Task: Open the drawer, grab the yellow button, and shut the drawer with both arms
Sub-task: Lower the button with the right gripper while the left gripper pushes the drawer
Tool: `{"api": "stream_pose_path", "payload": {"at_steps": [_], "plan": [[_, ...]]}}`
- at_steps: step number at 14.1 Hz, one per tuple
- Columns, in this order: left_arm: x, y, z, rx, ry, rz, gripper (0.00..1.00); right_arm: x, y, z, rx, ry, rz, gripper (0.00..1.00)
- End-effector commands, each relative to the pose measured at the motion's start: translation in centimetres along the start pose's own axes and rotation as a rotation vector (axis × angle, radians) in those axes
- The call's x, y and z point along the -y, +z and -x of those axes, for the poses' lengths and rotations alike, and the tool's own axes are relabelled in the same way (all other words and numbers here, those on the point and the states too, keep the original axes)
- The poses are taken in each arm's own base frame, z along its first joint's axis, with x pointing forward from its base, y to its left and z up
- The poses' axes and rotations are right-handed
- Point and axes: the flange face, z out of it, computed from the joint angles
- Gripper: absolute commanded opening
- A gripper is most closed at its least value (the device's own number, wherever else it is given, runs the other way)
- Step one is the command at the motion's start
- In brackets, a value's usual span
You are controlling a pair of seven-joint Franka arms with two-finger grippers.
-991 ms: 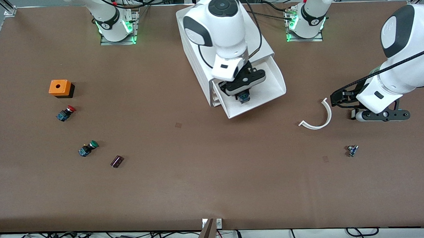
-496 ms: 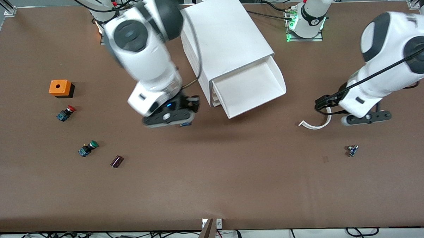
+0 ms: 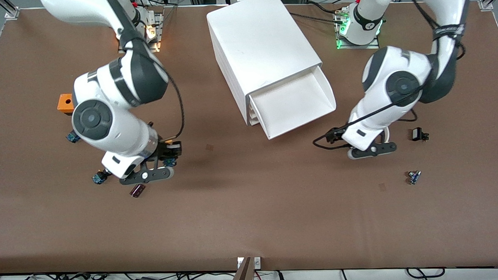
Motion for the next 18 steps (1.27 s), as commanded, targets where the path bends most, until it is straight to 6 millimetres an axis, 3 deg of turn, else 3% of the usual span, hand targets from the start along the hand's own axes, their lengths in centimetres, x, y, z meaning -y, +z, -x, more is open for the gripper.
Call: {"api": "stream_pose_path", "payload": {"at_steps": [1,4,8,11,15,18], "plan": [[-2.3,0.9,2.5,-0.015,-0.06,0.013,1.0,-3.8,2.6,0.3,0.027,-0.011,-0.005,0.0],[-3.8,1.8,3.8,-0.01,-0.097,0.014,1.0,-7.2,6.1,0.1,0.05,-0.059,-0.009,0.0],[-6.7,2.8,7.3,0.072,-0.175,0.048,1.0,-7.9,10.8,0.2,0.049,-0.048,-0.007,0.0],[-7.3,2.8,9.2,0.092,-0.212,0.044,1.0,-7.7,15.2,0.2,0.08,-0.051,-0.002,0.0],[-9.7,3.3,13.5,0.145,-0.217,0.005,1.0,-8.3,20.1,0.6,0.088,-0.051,0.004,0.0],[-12.0,3.1,16.3,0.164,-0.246,-0.009,1.0,-8.3,22.1,1.2,0.062,-0.052,0.014,0.0]]}}
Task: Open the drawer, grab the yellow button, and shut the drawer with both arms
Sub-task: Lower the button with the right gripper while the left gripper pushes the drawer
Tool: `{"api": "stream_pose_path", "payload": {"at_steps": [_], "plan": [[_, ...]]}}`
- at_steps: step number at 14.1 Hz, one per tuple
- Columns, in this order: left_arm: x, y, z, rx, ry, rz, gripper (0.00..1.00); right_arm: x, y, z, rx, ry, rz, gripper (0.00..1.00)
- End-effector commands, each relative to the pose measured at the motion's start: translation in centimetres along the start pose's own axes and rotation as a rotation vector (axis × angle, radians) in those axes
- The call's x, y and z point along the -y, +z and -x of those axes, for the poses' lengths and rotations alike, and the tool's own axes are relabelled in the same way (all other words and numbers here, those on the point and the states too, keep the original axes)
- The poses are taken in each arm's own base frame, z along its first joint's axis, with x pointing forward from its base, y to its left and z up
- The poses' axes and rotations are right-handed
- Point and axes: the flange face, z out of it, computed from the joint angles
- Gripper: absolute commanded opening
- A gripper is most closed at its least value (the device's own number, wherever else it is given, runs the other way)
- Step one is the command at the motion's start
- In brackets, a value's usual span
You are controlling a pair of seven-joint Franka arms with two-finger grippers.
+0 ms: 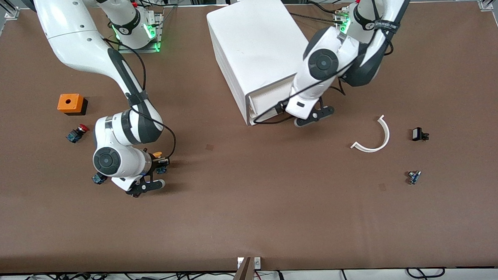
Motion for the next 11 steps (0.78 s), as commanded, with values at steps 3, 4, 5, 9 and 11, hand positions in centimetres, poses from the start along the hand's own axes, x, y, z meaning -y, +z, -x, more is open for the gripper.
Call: {"api": "stream_pose_path", "payload": {"at_steps": [3,4,5,9,11], "plan": [[-0.4,-0.4,4.0,0.032,-0.036,-0.034,1.0,-0.1,1.2,0.5,-0.022,0.006,-0.003,0.41],[-0.4,-0.4,4.3,0.035,-0.042,-0.042,1.0,0.0,0.4,0.3,-0.034,0.003,-0.005,0.99],[-0.4,-0.5,4.4,0.038,-0.041,-0.044,1.0,0.0,-1.4,0.3,-0.045,0.004,-0.007,1.0],[-1.0,-0.4,5.5,0.078,-0.043,-0.024,1.0,0.1,-11.5,0.8,-0.089,-0.001,0.01,1.0],[-1.0,-0.5,5.4,0.078,-0.032,-0.022,1.0,-0.7,-16.0,2.1,-0.102,0.01,0.01,1.0]]}}
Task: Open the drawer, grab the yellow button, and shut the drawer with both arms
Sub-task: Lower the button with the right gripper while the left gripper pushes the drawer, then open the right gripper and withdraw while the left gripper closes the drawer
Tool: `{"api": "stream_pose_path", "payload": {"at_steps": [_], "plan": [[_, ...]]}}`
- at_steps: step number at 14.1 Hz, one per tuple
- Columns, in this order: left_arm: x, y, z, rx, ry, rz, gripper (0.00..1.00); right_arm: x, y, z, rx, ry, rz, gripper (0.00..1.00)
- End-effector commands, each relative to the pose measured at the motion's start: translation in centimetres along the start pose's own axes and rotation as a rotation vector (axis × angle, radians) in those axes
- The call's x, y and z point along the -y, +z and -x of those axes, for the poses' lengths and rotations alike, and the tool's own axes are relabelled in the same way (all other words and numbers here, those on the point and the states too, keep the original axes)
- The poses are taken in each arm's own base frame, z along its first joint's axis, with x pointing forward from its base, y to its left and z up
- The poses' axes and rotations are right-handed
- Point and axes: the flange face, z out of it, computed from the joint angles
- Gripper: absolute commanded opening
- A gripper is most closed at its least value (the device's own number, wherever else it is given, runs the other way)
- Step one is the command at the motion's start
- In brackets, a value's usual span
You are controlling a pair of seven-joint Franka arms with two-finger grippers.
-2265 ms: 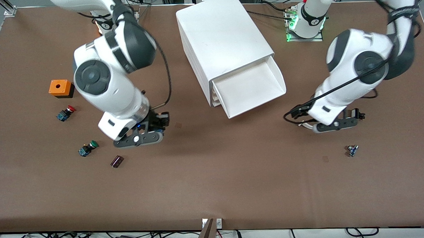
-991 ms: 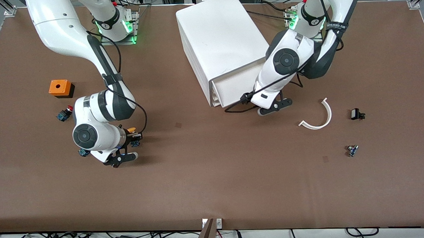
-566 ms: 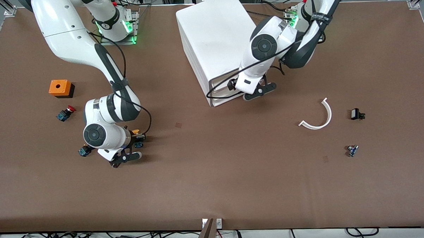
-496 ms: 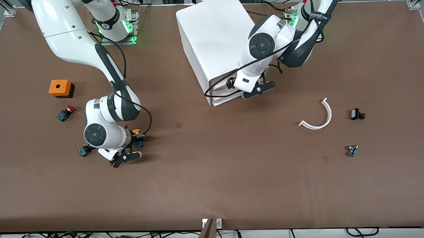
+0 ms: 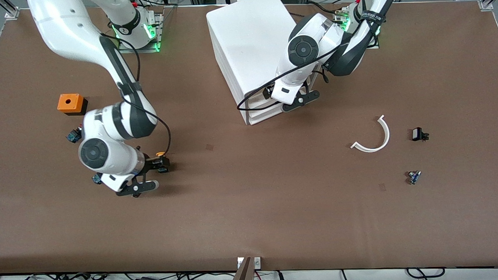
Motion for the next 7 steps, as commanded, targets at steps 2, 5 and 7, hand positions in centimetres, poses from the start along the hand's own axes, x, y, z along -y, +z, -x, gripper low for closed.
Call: {"api": "stream_pose_path", "payload": {"at_steps": [2,5,7], "plan": [[0.9,-2.1,-0.6,-0.001,0.008,0.024,1.0,-2.5,-9.4,2.8,-0.014,0.042,0.02,1.0],[2.8,-5.5,-4.7,-0.052,0.084,-0.004,1.0,-5.5,-14.8,4.6,-0.055,0.073,0.029,1.0],[4.2,-8.2,-7.0,-0.125,0.147,-0.071,1.0,-7.1,-17.6,5.5,-0.095,0.096,0.028,1.0]]}}
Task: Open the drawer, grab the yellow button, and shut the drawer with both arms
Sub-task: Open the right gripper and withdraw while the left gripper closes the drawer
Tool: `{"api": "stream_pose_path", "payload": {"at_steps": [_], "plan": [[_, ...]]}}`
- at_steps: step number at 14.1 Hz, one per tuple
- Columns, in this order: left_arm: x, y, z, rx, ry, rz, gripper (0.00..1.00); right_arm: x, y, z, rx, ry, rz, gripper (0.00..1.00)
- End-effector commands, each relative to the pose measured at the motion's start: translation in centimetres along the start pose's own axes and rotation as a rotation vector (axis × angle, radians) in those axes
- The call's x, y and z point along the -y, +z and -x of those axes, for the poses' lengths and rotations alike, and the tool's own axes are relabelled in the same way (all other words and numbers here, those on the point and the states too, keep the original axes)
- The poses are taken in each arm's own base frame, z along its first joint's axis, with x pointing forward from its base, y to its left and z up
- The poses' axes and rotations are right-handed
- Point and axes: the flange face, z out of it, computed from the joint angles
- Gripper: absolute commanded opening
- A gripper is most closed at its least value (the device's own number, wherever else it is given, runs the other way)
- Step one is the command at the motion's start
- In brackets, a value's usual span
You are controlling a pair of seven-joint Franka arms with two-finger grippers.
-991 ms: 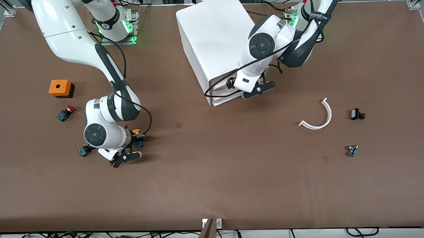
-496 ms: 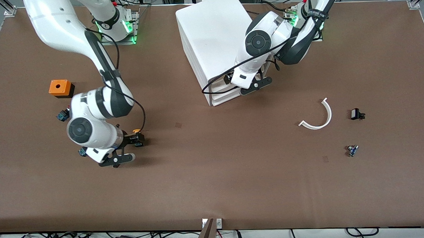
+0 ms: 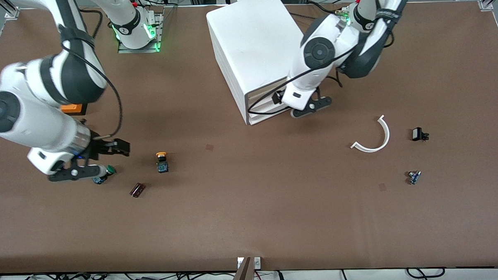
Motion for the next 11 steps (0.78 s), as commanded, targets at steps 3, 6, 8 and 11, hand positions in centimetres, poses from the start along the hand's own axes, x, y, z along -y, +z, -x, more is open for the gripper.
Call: {"api": "stream_pose_path", "payload": {"at_steps": [3,6,8,11], "plan": [[4.3,-5.9,-5.1,-0.088,0.133,-0.089,1.0,-3.1,-6.5,1.1,-0.069,0.038,0.004,1.0],[8.2,-9.9,-8.3,-0.062,0.199,-0.097,1.0,-6.1,-9.6,1.2,-0.075,0.089,0.016,1.0],[11.4,-12.7,-10.6,-0.056,0.215,-0.09,1.0,-8.7,-10.2,1.6,-0.076,0.123,0.01,1.0],[16.1,-16.6,-12.7,-0.032,0.358,-0.086,1.0,-12.6,-12.5,3.2,-0.092,0.178,-0.049,1.0]]}}
